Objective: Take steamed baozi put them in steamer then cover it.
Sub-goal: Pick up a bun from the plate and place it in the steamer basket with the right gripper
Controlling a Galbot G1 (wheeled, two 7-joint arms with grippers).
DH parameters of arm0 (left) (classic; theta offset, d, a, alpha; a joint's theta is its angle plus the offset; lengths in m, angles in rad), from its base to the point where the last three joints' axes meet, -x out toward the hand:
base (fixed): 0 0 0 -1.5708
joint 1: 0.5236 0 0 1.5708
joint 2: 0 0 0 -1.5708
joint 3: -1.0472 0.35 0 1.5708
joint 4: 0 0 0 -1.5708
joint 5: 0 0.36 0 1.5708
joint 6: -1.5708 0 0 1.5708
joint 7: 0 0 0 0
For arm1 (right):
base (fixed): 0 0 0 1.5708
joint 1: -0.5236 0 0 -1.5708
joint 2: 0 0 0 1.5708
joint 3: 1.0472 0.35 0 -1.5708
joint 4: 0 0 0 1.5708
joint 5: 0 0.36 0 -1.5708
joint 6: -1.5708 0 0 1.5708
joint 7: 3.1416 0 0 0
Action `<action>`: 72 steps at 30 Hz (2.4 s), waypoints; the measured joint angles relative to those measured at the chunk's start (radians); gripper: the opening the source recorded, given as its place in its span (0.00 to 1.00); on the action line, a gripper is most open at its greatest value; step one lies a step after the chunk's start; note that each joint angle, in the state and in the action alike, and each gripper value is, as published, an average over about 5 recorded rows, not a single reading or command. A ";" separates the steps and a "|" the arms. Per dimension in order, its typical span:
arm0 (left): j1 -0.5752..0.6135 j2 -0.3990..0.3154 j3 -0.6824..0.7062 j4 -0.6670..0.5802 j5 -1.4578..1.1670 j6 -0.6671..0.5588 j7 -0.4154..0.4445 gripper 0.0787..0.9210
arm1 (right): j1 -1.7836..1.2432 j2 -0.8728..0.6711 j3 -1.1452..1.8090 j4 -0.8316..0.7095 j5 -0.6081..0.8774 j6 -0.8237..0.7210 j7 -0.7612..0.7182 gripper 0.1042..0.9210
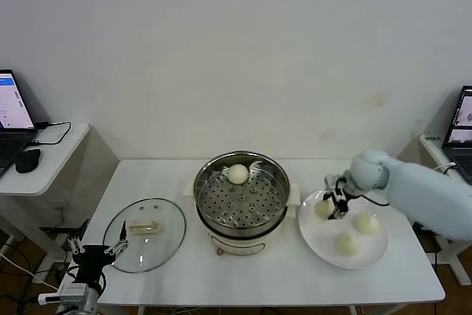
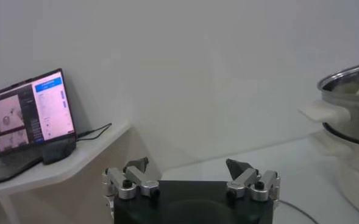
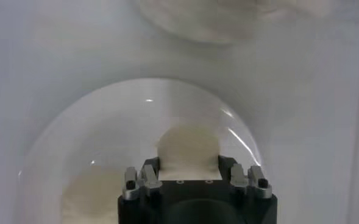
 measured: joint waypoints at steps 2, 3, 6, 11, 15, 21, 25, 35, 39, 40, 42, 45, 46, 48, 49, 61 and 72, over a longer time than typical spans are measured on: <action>-0.003 0.001 0.004 0.000 0.000 0.000 0.000 0.88 | 0.061 -0.010 -0.026 0.022 0.032 -0.009 -0.004 0.61; -0.005 0.001 0.006 0.000 0.000 0.001 0.000 0.88 | 0.092 -0.013 -0.040 0.032 0.050 -0.014 -0.005 0.61; -0.008 0.003 0.011 -0.002 -0.001 0.001 0.000 0.88 | 0.191 -0.010 -0.086 0.066 0.112 -0.034 -0.003 0.61; -0.014 0.006 0.014 -0.002 -0.002 0.001 0.000 0.88 | 0.334 0.035 -0.157 0.109 0.227 -0.081 0.015 0.61; -0.017 0.006 0.013 -0.003 -0.005 0.001 0.000 0.88 | 0.403 0.099 -0.199 0.124 0.314 -0.124 0.038 0.62; -0.022 0.003 0.004 0.002 -0.012 0.000 0.000 0.88 | 0.445 0.220 -0.239 0.121 0.414 -0.186 0.072 0.62; -0.027 -0.001 0.002 0.004 -0.012 0.000 0.000 0.88 | 0.443 0.311 -0.247 0.093 0.452 -0.217 0.090 0.62; -0.027 -0.004 -0.008 -0.006 -0.013 0.000 -0.001 0.88 | 0.377 0.510 -0.263 -0.006 0.497 -0.280 0.131 0.62; -0.028 -0.004 -0.011 -0.008 -0.016 0.001 -0.001 0.88 | 0.345 0.568 -0.269 -0.044 0.503 -0.297 0.147 0.62; -0.028 -0.004 -0.011 -0.009 -0.016 0.001 -0.001 0.88 | 0.337 0.581 -0.270 -0.052 0.503 -0.300 0.150 0.62; -0.028 -0.004 -0.012 -0.009 -0.016 0.001 -0.001 0.88 | 0.320 0.603 -0.271 -0.070 0.503 -0.305 0.157 0.62; -0.030 -0.005 -0.012 -0.009 -0.016 0.001 -0.001 0.88 | 0.296 0.632 -0.270 -0.094 0.501 -0.311 0.168 0.62; -0.030 -0.006 -0.011 -0.009 -0.016 0.001 -0.001 0.88 | 0.288 0.641 -0.270 -0.101 0.501 -0.313 0.172 0.62; -0.031 -0.008 -0.009 -0.009 -0.016 0.001 -0.001 0.88 | 0.274 0.656 -0.268 -0.115 0.499 -0.315 0.179 0.62; -0.032 -0.010 -0.008 -0.009 -0.015 0.001 -0.001 0.88 | 0.267 0.663 -0.266 -0.122 0.499 -0.316 0.183 0.62; -0.031 -0.015 -0.003 -0.016 -0.011 0.002 -0.001 0.88 | 0.232 0.683 -0.248 -0.154 0.491 -0.321 0.194 0.77; -0.030 -0.009 -0.001 -0.022 -0.011 0.003 -0.001 0.88 | 0.369 0.536 -0.277 -0.038 0.458 -0.274 0.076 0.88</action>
